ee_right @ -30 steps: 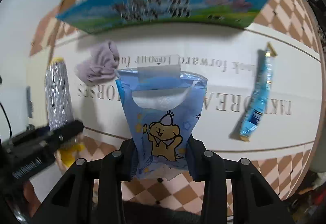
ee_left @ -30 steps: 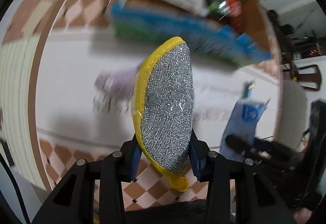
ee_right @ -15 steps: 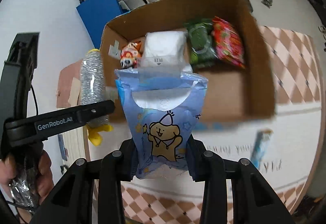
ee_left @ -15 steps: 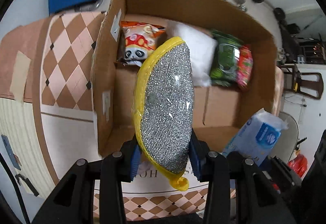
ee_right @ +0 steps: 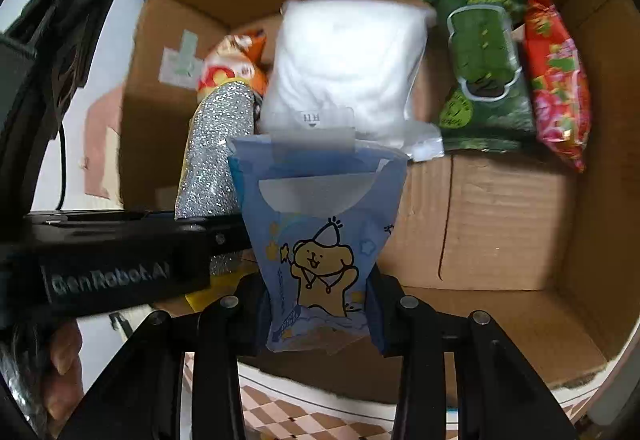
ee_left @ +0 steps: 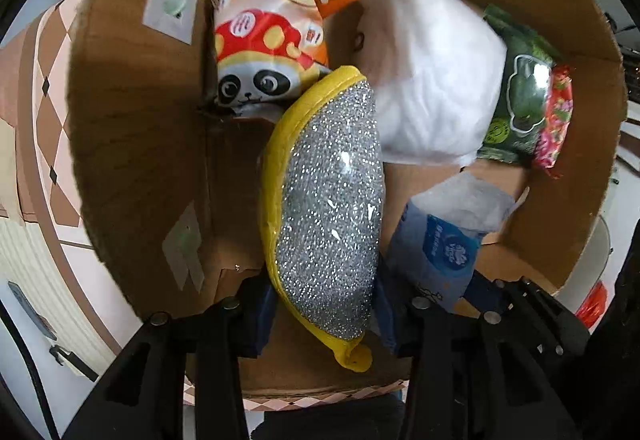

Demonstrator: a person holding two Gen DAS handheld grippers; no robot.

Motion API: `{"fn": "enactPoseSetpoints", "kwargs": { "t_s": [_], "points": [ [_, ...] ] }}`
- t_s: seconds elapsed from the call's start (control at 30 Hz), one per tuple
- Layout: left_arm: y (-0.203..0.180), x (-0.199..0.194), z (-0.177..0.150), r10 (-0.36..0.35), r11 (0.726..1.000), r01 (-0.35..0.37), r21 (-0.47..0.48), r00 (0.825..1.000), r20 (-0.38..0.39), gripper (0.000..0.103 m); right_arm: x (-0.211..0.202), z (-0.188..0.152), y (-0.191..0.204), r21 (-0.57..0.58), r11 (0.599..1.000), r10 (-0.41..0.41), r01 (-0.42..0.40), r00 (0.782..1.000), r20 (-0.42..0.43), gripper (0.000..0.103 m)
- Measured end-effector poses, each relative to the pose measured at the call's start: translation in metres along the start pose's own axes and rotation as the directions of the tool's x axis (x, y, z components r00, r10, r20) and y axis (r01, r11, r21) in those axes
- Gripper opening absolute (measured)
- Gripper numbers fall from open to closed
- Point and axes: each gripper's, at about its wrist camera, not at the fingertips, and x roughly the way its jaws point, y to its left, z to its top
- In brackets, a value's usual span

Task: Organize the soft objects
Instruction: 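Carry yellow scrubber with left tool while right carries dog tissue pack into box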

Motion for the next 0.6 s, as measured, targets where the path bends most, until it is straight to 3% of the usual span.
{"fn": "enactPoseSetpoints", "kwargs": {
  "t_s": [0.13, 0.2, 0.27, 0.33, 0.4, 0.5, 0.6],
  "points": [
    [0.003, 0.004, -0.002, -0.018, 1.000, 0.017, -0.022, 0.999, -0.045, 0.040, 0.006, 0.003, 0.003, -0.008, 1.000, -0.005, 0.005, 1.000, -0.001, 0.045],
    [0.005, 0.002, -0.003, -0.019, 1.000, 0.018, -0.023, 0.999, -0.050, 0.041, 0.006, 0.006, 0.004, -0.015, 1.000, -0.022, 0.022, 1.000, -0.007, 0.051],
    [0.004, -0.002, -0.007, -0.012, 1.000, 0.011, -0.015, 0.999, -0.042, 0.043, 0.004, 0.009, 0.004, -0.024, 0.999, -0.040, 0.040, 0.999, -0.012, 0.065],
    [0.003, -0.009, -0.012, 0.010, 1.000, -0.010, -0.005, 1.000, -0.026, 0.055, 0.003, 0.014, 0.002, -0.036, 0.997, -0.067, 0.067, 0.998, -0.008, 0.077],
    [0.003, -0.017, -0.017, 0.045, 0.999, -0.045, 0.011, 0.999, 0.000, 0.073, -0.003, 0.016, 0.000, -0.042, 0.995, -0.087, 0.087, 0.996, -0.005, 0.082],
    [0.009, -0.027, -0.025, 0.020, 1.000, -0.020, 0.007, 1.000, 0.023, 0.084, -0.014, 0.016, -0.002, -0.044, 0.995, -0.085, 0.085, 0.996, 0.004, 0.092],
    [0.016, -0.039, -0.037, -0.026, 1.000, 0.027, -0.015, 0.998, 0.064, 0.088, -0.032, 0.012, -0.003, -0.042, 0.998, -0.049, 0.050, 0.999, 0.019, 0.097]
  ]
}}
